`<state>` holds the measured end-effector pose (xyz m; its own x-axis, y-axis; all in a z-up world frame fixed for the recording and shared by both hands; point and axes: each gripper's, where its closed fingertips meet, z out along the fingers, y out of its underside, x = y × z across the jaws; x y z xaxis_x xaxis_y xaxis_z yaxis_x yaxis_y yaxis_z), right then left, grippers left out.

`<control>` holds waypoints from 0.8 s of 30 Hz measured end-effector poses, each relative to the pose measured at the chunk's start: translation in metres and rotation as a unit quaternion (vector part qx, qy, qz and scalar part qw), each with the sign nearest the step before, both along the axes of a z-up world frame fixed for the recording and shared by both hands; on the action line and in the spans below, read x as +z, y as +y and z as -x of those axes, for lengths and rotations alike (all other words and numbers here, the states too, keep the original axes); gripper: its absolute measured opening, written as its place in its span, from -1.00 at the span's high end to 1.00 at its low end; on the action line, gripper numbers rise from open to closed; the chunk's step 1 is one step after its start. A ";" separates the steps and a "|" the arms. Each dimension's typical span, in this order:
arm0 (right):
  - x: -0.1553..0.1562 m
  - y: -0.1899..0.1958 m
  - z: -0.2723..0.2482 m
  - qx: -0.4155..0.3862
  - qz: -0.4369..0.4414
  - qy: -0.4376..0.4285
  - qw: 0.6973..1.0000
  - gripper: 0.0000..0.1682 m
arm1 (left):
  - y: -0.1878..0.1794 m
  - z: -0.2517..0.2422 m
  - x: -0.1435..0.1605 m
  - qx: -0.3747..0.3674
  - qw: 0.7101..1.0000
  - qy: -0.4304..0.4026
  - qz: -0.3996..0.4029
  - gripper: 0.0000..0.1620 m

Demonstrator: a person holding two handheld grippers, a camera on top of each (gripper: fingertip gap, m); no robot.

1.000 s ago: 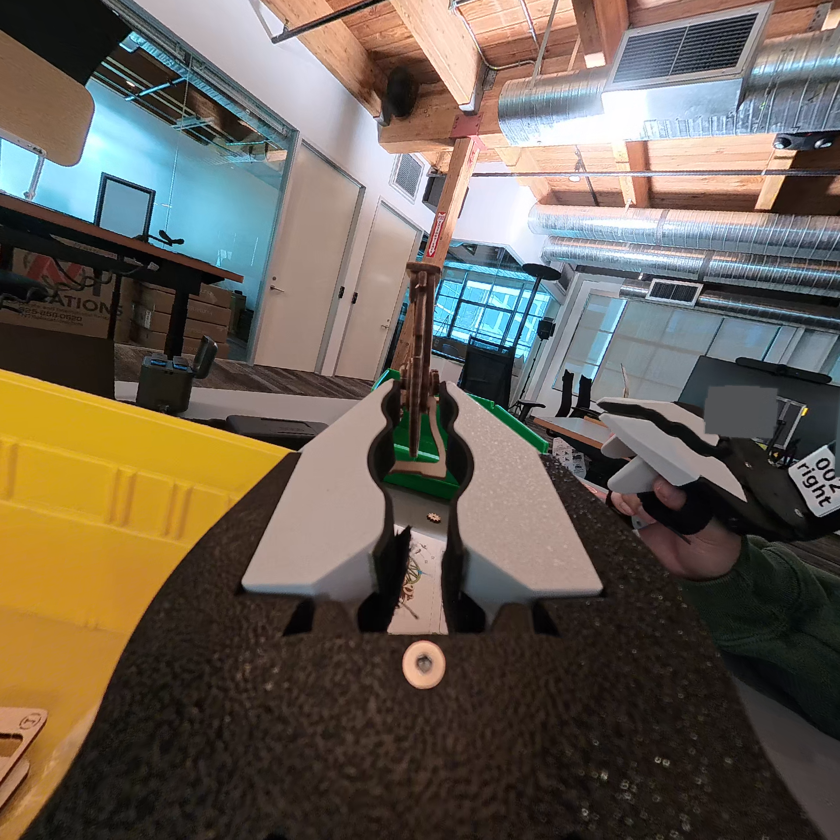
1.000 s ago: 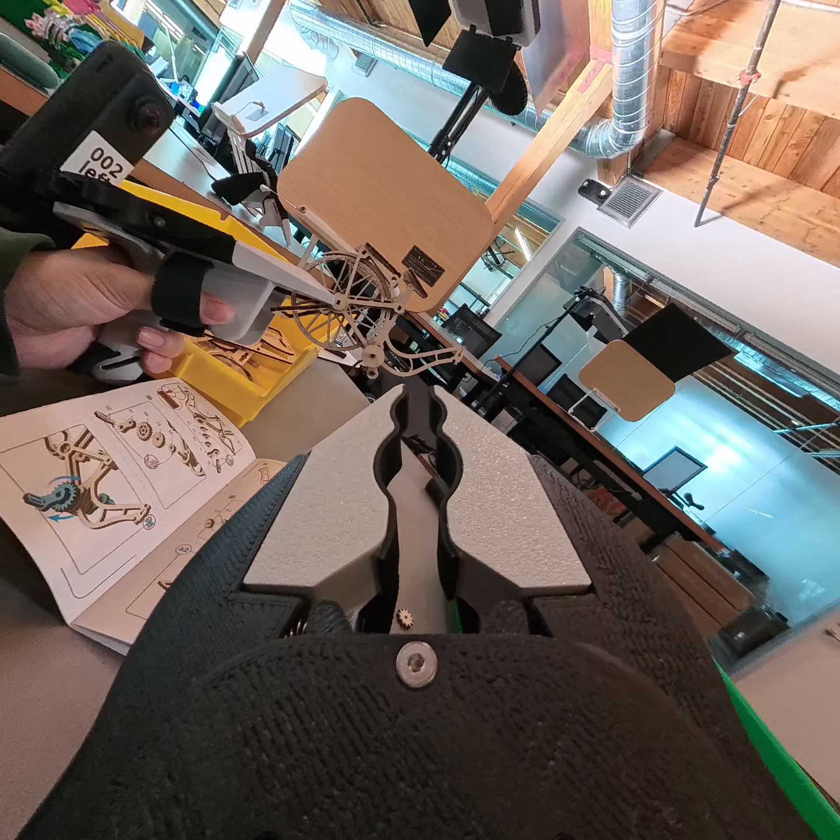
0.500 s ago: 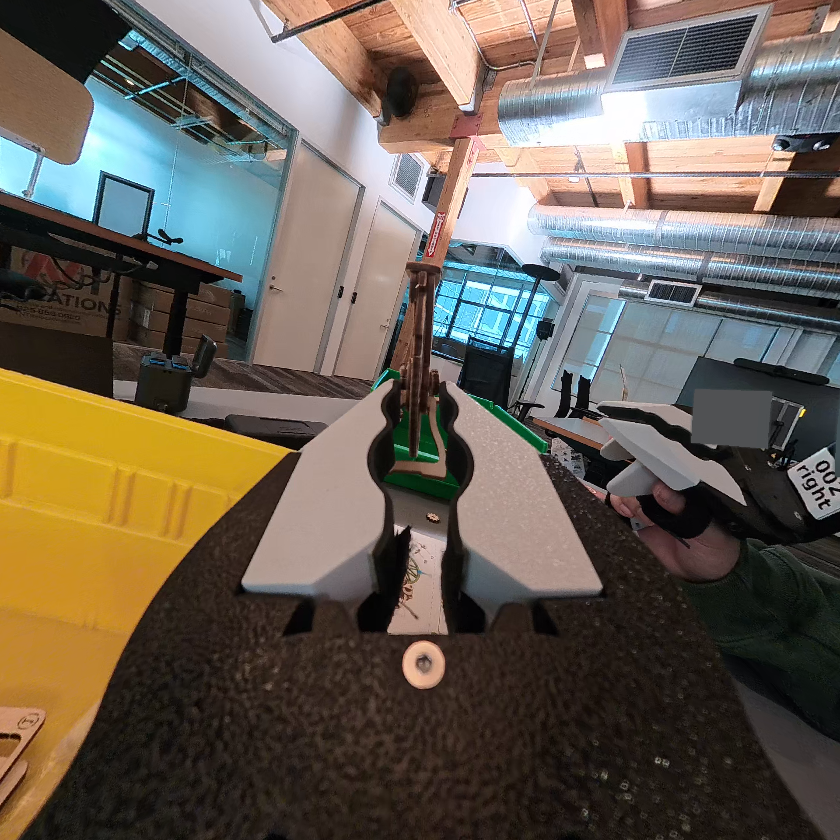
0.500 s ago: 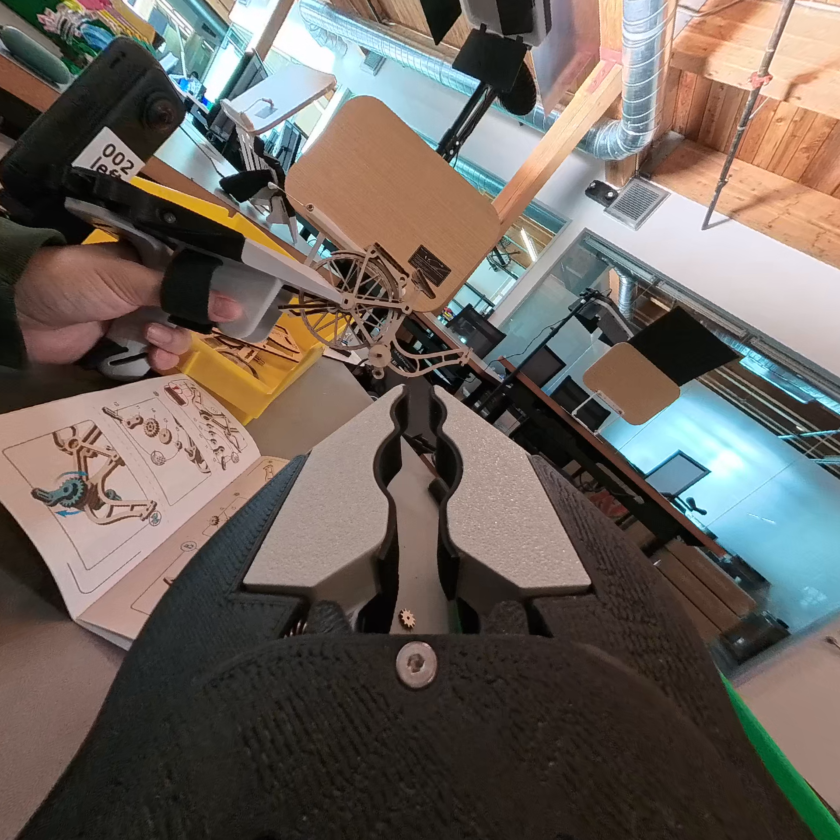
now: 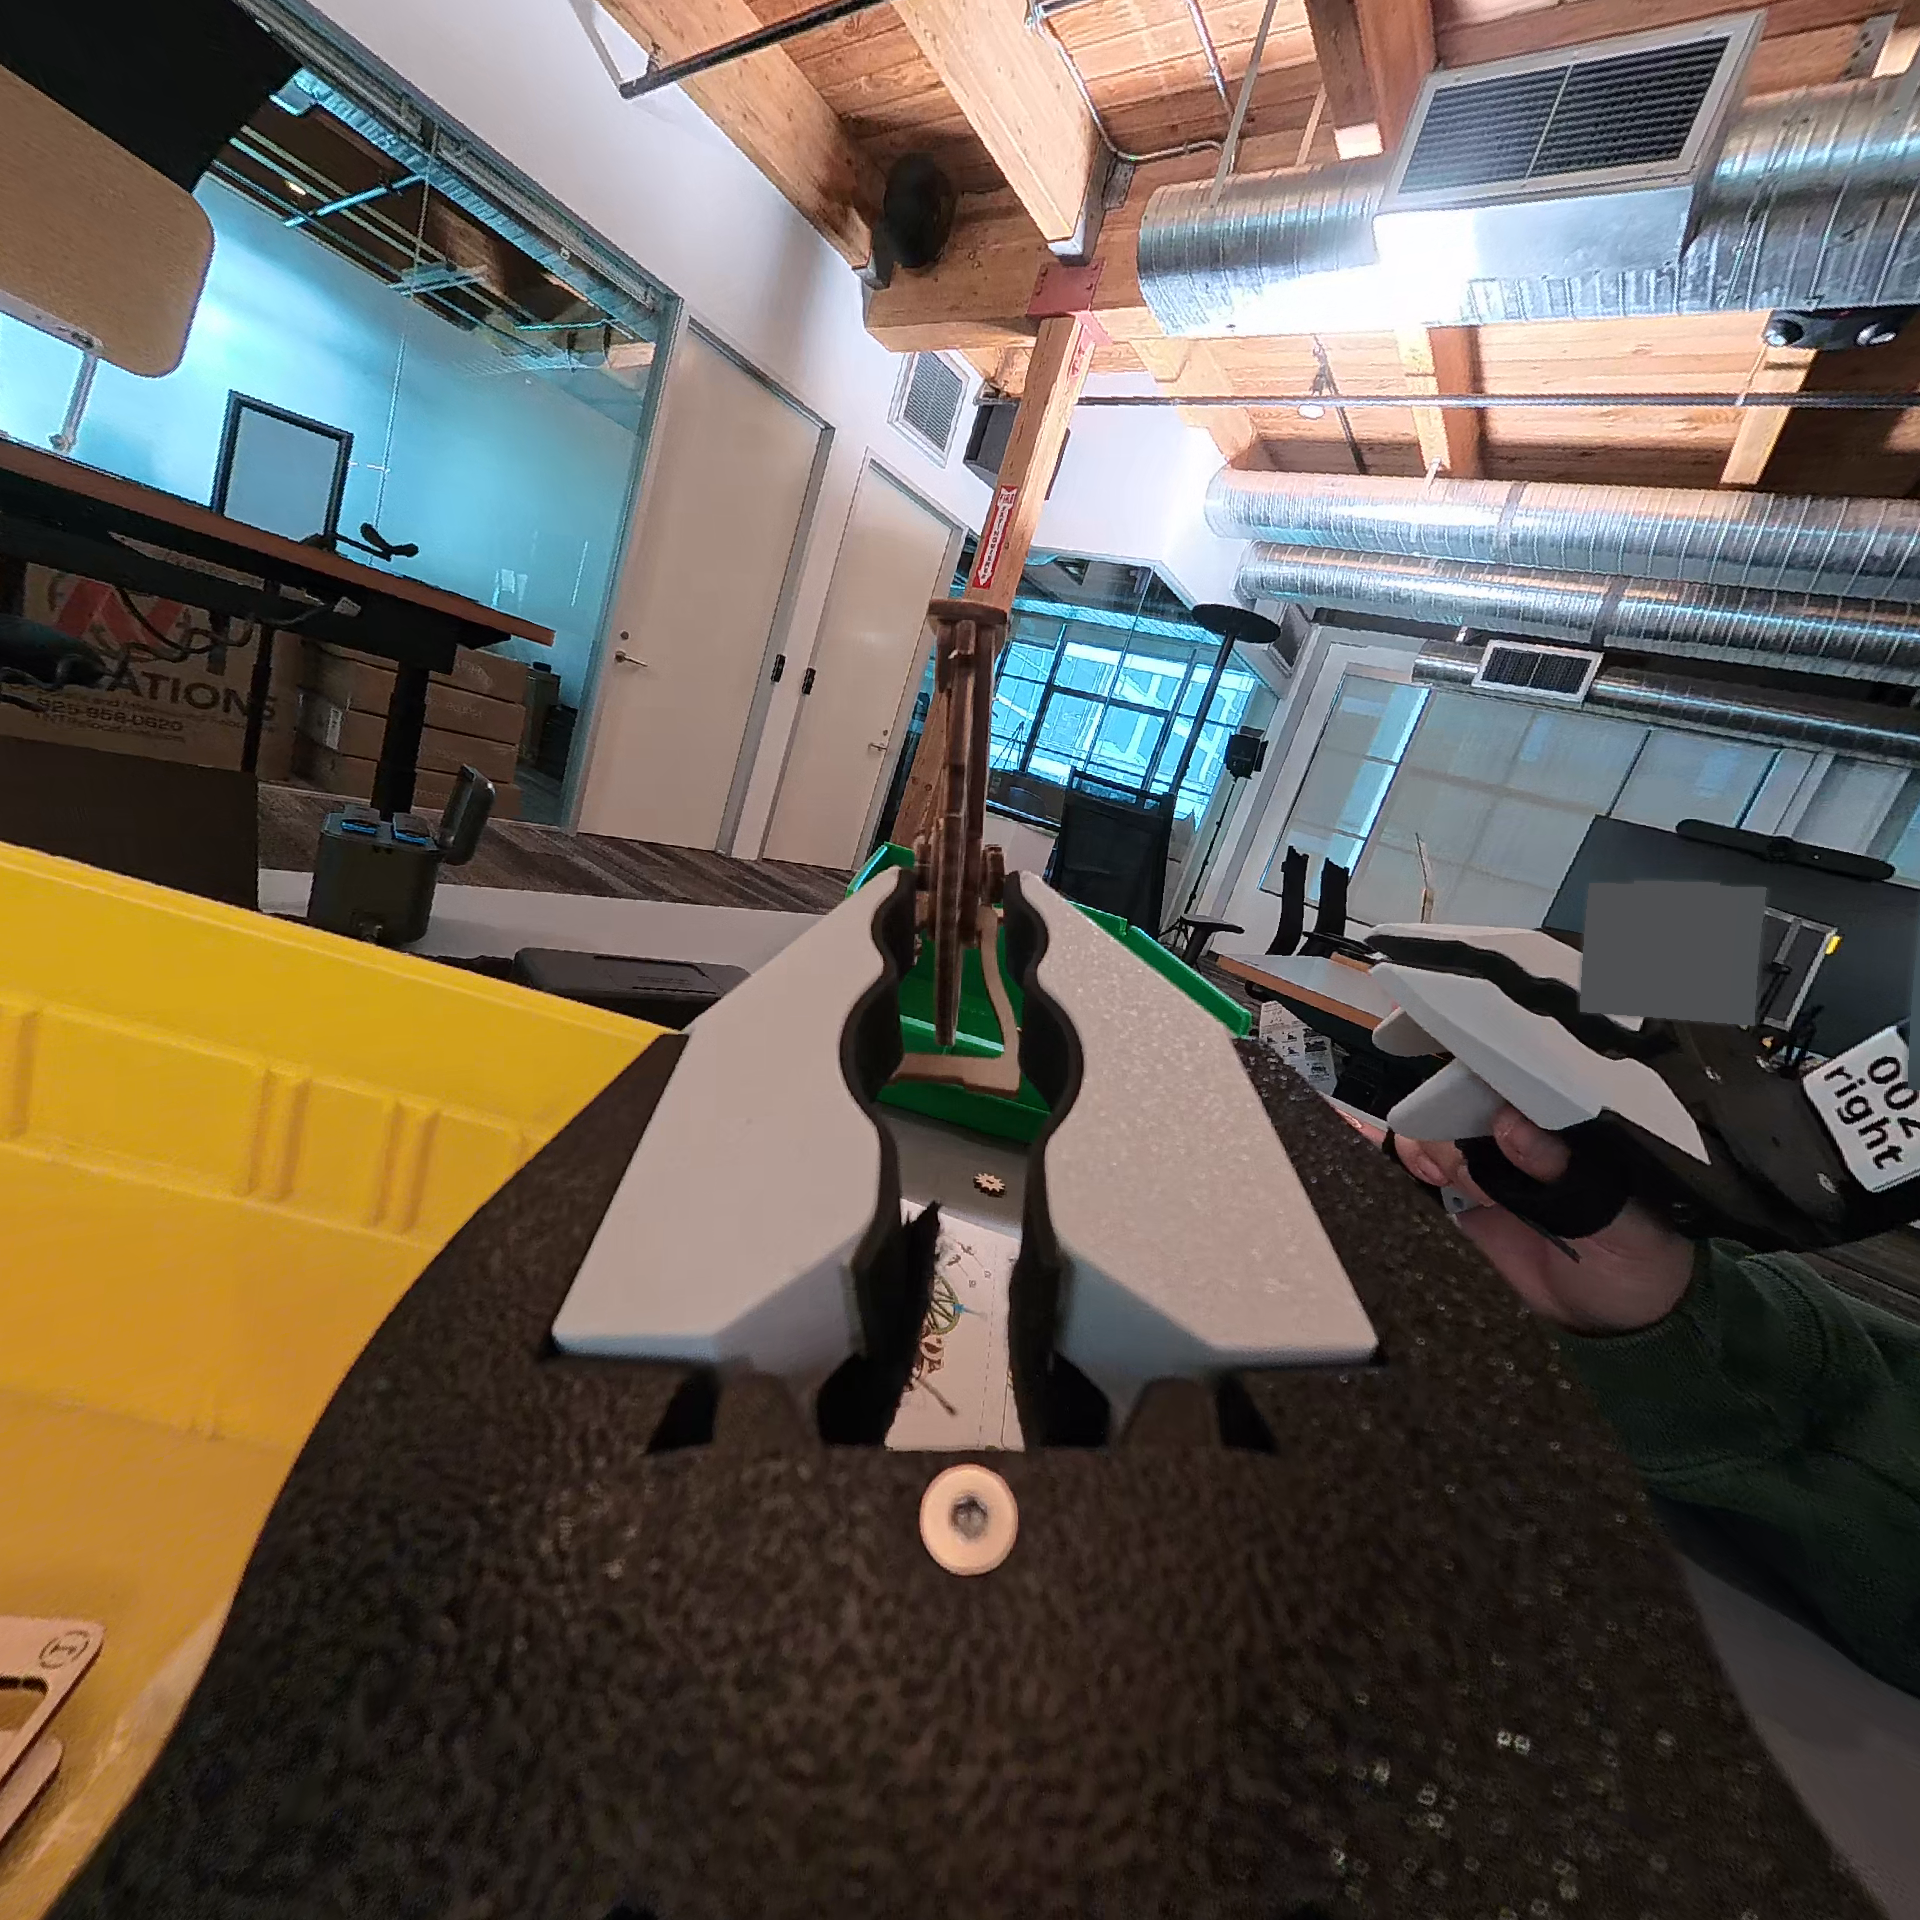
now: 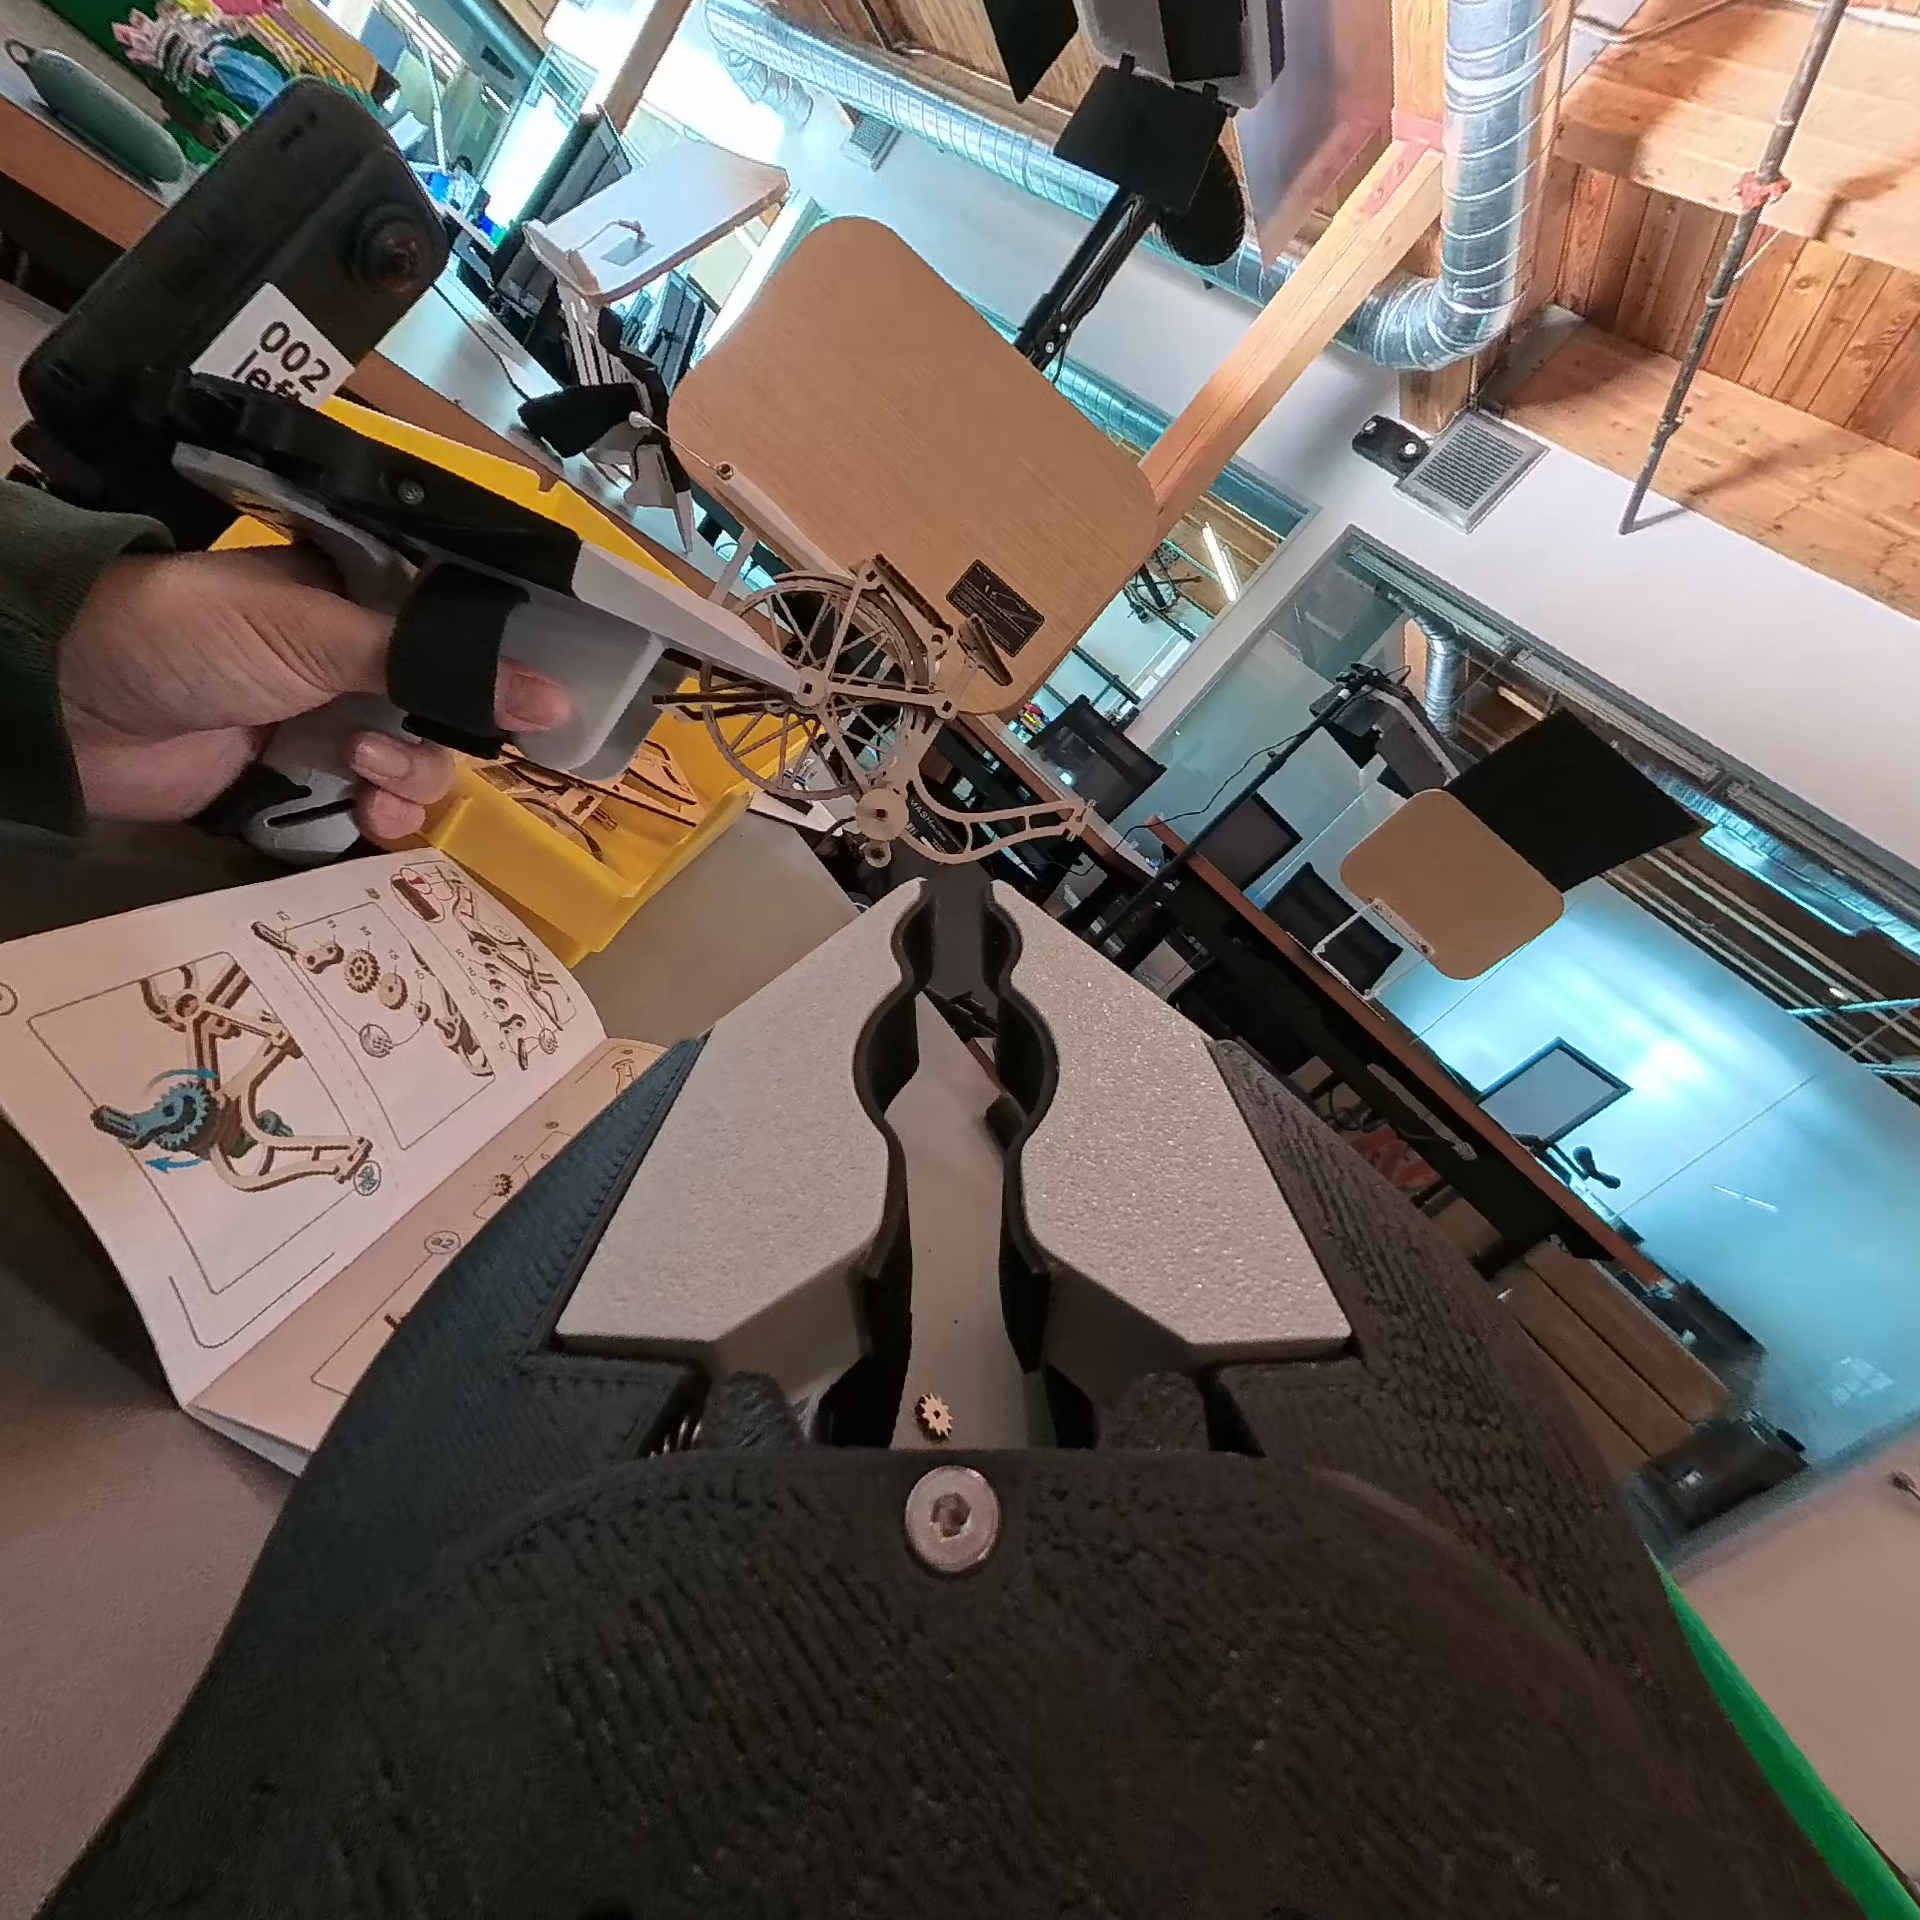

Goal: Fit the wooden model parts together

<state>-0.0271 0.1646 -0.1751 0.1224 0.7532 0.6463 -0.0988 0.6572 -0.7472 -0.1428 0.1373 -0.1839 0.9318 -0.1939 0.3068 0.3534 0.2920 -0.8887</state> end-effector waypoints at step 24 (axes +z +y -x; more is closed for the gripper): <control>-0.012 -0.004 0.006 0.023 0.013 -0.024 0.999 0.83 | 0.000 -0.002 0.000 -0.002 1.000 0.002 0.003 0.83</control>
